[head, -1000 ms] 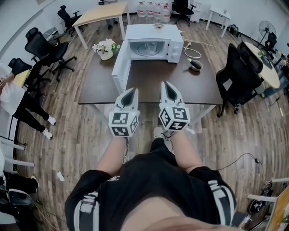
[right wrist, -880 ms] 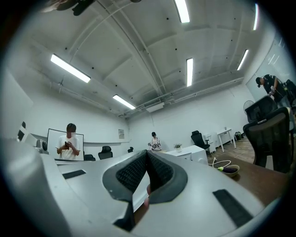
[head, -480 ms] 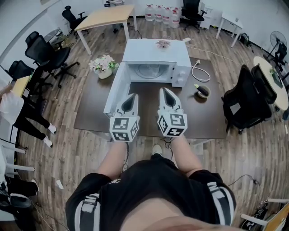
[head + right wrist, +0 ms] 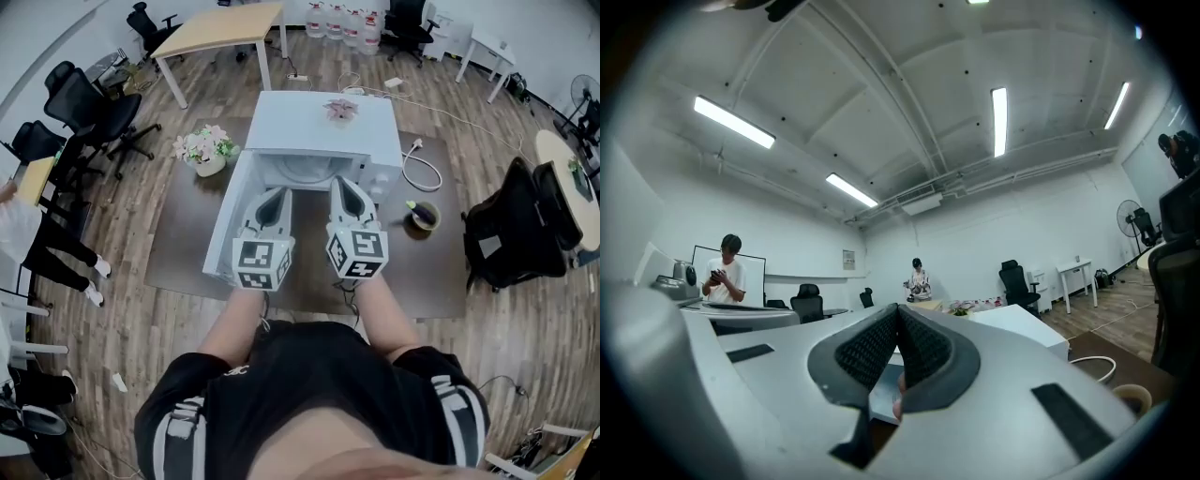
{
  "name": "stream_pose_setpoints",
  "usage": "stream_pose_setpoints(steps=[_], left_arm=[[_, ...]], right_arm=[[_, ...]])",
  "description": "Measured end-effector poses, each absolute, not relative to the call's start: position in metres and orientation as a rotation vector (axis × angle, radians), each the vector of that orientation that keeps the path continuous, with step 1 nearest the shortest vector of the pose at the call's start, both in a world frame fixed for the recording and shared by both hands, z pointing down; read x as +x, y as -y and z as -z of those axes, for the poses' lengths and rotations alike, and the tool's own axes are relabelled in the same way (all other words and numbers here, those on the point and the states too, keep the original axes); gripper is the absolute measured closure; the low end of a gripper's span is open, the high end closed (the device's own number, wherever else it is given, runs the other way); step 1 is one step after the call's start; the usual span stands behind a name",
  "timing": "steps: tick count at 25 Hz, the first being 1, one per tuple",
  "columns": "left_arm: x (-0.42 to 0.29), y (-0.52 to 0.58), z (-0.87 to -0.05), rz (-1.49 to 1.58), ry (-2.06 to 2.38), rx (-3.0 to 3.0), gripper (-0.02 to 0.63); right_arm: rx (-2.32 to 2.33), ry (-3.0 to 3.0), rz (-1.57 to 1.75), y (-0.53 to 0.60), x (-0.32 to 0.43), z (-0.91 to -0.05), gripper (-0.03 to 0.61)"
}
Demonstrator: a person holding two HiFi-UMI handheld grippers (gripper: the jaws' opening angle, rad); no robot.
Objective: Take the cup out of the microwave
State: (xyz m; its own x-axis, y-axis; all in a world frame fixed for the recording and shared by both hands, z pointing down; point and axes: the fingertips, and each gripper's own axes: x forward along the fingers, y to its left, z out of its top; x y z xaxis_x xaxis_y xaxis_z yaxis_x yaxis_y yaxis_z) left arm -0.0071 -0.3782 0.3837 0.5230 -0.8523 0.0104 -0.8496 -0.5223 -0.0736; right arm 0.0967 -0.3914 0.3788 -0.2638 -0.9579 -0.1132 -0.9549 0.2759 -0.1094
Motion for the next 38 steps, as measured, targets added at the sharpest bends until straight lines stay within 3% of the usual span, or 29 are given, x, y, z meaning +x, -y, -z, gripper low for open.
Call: stream_pose_setpoints(steps=[8, 10, 14, 18, 38], left_arm=[[-0.02, 0.415, -0.384, 0.079, -1.506, -2.712, 0.611], [-0.023, 0.422, -0.385, 0.074, -1.501, -2.721, 0.611], [-0.03, 0.432, -0.392, 0.087, -1.524, -2.737, 0.611], [-0.038, 0.438, -0.4, 0.095, -1.566, -2.744, 0.611], [-0.052, 0.464, -0.442, 0.241, -1.645, -2.733, 0.611]], right_arm=[[-1.883, -2.288, -0.052, 0.429, 0.097, -0.38, 0.572], [-1.907, -2.294, -0.062, 0.44, 0.093, -0.386, 0.47], [-1.934, -2.326, -0.047, 0.458, 0.083, -0.4, 0.328], [-1.951, -2.381, -0.011, 0.472, 0.074, -0.423, 0.267], [-2.177, -2.46, 0.279, 0.584, 0.073, -0.563, 0.25]])
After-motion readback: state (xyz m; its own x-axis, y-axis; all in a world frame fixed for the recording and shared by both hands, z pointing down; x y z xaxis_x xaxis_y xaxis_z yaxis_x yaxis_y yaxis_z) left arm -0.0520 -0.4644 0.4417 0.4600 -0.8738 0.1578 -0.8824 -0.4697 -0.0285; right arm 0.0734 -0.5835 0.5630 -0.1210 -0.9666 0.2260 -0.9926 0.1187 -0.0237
